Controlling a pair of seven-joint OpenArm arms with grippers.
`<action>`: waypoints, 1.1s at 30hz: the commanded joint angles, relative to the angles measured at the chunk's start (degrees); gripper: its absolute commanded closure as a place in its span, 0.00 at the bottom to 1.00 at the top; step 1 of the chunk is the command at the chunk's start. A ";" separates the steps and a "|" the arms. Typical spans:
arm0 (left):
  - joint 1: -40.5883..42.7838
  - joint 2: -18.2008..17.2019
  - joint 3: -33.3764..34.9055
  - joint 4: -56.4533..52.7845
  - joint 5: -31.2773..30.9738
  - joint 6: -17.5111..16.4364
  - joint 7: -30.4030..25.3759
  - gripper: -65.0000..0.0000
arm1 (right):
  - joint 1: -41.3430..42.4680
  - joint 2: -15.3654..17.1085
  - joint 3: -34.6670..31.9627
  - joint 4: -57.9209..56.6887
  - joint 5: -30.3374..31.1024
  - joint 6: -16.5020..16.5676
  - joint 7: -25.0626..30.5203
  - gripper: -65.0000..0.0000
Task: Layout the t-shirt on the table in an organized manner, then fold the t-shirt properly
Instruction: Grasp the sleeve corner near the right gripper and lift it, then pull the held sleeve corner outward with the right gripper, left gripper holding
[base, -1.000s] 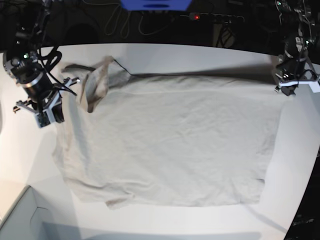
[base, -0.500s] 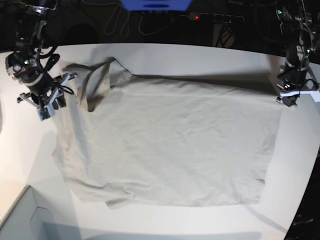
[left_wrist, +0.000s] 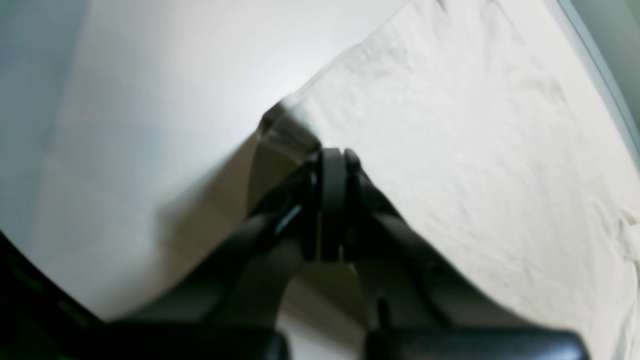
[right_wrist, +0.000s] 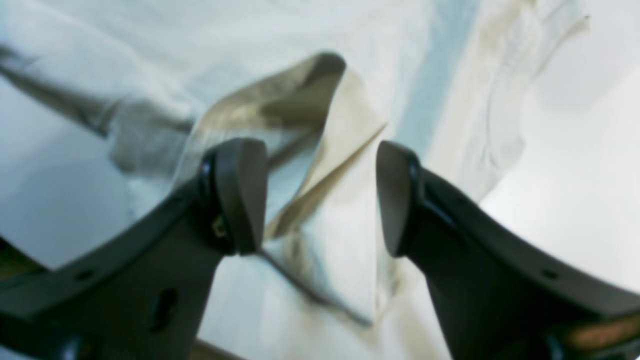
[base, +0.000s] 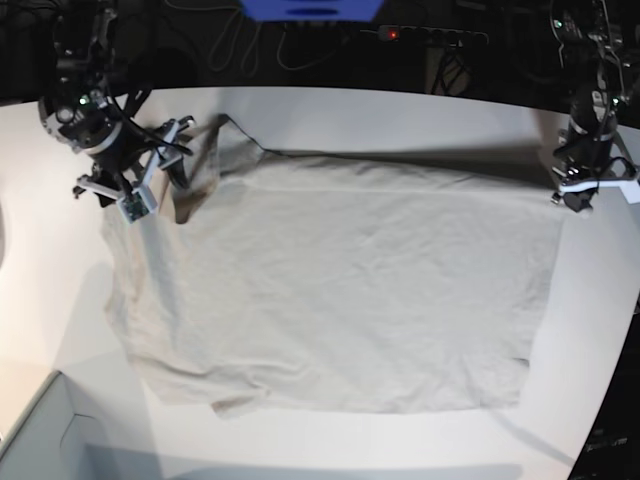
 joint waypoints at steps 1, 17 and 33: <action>-0.25 -0.73 -0.28 0.87 0.07 -0.40 -1.16 1.00 | 1.90 0.83 0.51 0.27 0.38 0.41 1.41 0.46; -0.25 -0.73 -0.28 0.87 -0.28 -0.31 -1.16 1.00 | 3.48 2.33 -3.54 -2.63 0.38 0.41 1.15 0.46; -0.25 -0.73 -0.28 0.87 -0.37 -0.31 -1.16 1.00 | 8.85 2.77 -5.38 -9.05 0.29 0.41 1.06 0.46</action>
